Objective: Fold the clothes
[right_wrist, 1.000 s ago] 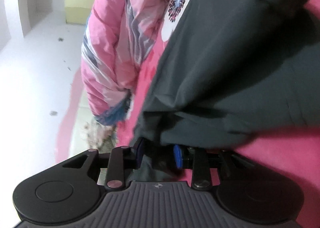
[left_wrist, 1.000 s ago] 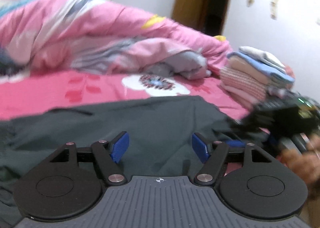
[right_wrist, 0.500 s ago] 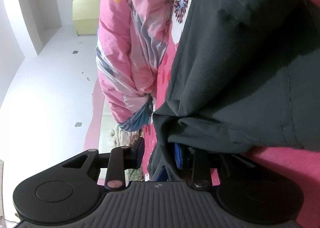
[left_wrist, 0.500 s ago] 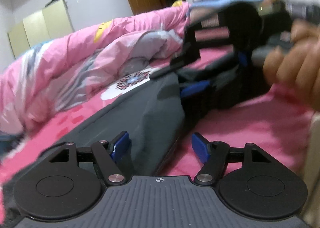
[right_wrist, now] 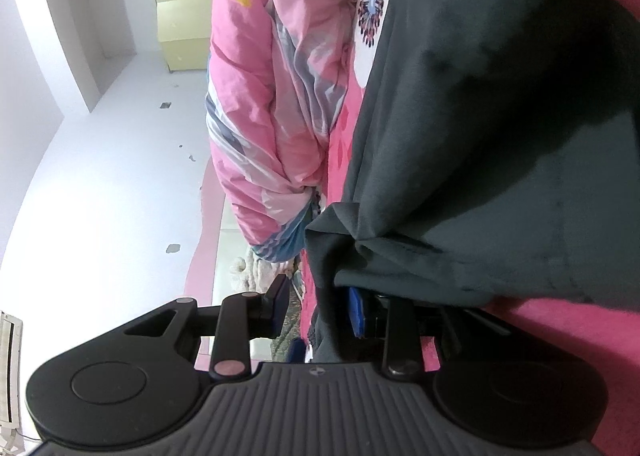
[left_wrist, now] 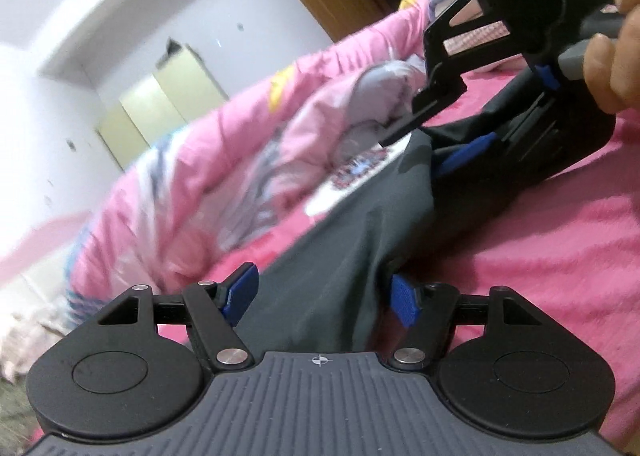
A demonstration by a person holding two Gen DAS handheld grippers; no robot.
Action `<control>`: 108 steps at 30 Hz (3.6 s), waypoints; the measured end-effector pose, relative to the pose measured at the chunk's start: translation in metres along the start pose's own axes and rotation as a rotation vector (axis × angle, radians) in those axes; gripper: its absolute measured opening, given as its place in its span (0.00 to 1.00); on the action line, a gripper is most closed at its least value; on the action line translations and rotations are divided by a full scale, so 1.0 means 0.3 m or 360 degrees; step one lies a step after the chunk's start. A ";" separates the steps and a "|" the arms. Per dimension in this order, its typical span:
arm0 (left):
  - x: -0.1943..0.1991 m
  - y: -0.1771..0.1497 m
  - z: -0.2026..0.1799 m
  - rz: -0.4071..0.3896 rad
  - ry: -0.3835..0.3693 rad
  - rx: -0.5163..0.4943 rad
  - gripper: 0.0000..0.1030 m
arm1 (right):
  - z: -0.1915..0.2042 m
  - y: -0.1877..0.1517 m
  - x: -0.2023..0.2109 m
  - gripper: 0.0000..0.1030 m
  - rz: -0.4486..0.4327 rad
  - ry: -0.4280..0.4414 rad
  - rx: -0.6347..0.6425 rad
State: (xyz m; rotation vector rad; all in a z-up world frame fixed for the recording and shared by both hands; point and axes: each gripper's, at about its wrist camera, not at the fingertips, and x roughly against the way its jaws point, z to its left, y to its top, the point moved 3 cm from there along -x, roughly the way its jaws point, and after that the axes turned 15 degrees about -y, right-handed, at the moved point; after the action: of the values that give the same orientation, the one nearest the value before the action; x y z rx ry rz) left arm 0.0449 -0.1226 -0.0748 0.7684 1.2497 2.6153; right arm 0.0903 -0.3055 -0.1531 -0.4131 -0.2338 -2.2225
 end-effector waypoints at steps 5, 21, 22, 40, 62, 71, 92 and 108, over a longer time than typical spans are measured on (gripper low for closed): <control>0.001 0.001 -0.007 -0.0036 0.0019 -0.0026 0.57 | -0.005 -0.003 0.013 0.32 -0.0003 0.0005 -0.0008; -0.019 -0.008 0.192 -0.0048 -0.0285 0.0768 0.35 | -0.001 -0.022 0.011 0.33 0.0096 0.0003 0.0016; -0.018 -0.011 0.206 -0.0054 -0.0304 0.0818 0.35 | 0.001 -0.027 0.003 0.33 0.0118 0.0002 0.0022; -0.056 0.043 0.103 -0.0085 -0.0391 0.0459 0.42 | 0.008 -0.033 0.027 0.33 0.0179 -0.0022 0.0025; 0.052 -0.044 0.133 -0.0255 -0.0859 0.0682 0.05 | -0.099 -0.028 0.374 0.39 -0.0553 -0.0388 -0.0075; 0.043 -0.108 0.161 -0.0354 -0.0935 0.0749 0.03 | -0.145 -0.046 0.398 0.37 -0.0625 -0.0683 0.0026; -0.011 -0.155 0.236 -0.0473 -0.0993 0.1050 0.03 | -0.016 -0.040 0.319 0.34 -0.0600 -0.0903 0.0379; 0.022 -0.142 0.217 -0.0508 -0.1032 0.0896 0.03 | 0.114 -0.073 0.382 0.01 -0.0770 -0.1195 0.0819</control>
State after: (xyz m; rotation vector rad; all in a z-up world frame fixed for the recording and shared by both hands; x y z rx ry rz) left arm 0.0683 -0.0483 -0.0706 1.2387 1.6975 1.5620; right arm 0.0129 -0.3634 -0.0796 -0.9579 -1.3900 -2.2389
